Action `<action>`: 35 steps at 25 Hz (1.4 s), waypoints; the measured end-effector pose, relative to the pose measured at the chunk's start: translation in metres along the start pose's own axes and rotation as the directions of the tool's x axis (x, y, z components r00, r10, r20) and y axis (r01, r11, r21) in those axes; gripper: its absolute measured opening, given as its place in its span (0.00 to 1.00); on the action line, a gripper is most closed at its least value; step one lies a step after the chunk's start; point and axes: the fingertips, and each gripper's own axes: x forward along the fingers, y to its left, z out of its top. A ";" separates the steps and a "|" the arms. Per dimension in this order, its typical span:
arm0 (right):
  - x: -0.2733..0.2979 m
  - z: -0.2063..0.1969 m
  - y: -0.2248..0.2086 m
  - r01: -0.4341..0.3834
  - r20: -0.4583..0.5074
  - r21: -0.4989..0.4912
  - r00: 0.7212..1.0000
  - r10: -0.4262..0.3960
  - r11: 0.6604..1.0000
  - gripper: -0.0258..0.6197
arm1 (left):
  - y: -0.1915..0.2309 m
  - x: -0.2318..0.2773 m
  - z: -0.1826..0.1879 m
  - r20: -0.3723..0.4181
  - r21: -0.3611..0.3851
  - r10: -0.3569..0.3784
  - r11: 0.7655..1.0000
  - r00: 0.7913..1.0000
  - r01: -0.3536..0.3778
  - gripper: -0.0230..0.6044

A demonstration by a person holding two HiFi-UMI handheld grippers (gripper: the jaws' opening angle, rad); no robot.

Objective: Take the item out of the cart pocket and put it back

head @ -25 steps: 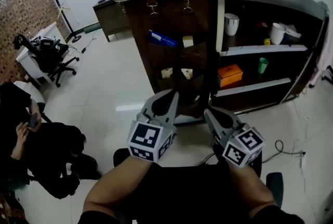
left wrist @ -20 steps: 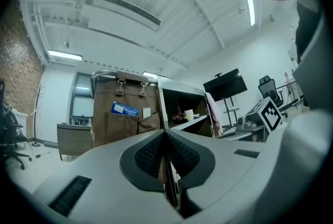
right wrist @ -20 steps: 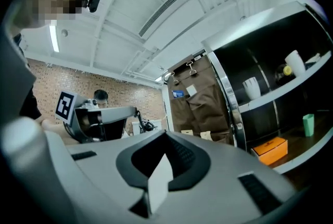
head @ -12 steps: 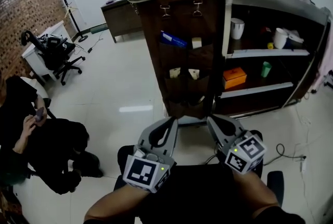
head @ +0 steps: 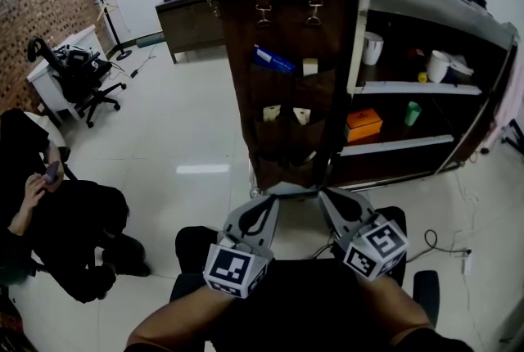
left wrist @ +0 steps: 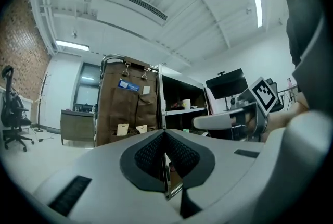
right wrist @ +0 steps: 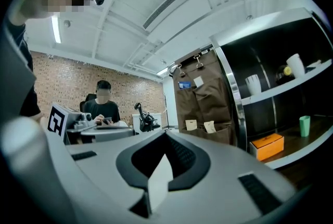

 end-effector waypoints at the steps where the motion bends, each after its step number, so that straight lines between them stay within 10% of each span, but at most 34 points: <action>1: 0.001 0.001 0.000 0.002 0.005 -0.006 1.000 -0.002 1.000 0.07 | 0.002 0.002 -0.005 -0.011 -0.004 0.002 1.000 1.000 -0.002 0.04; 35: 0.003 -0.010 -0.009 0.011 -0.034 -0.020 0.999 -0.012 1.000 0.06 | -0.001 0.012 -0.012 -0.020 -0.003 -0.003 1.000 1.000 0.003 0.04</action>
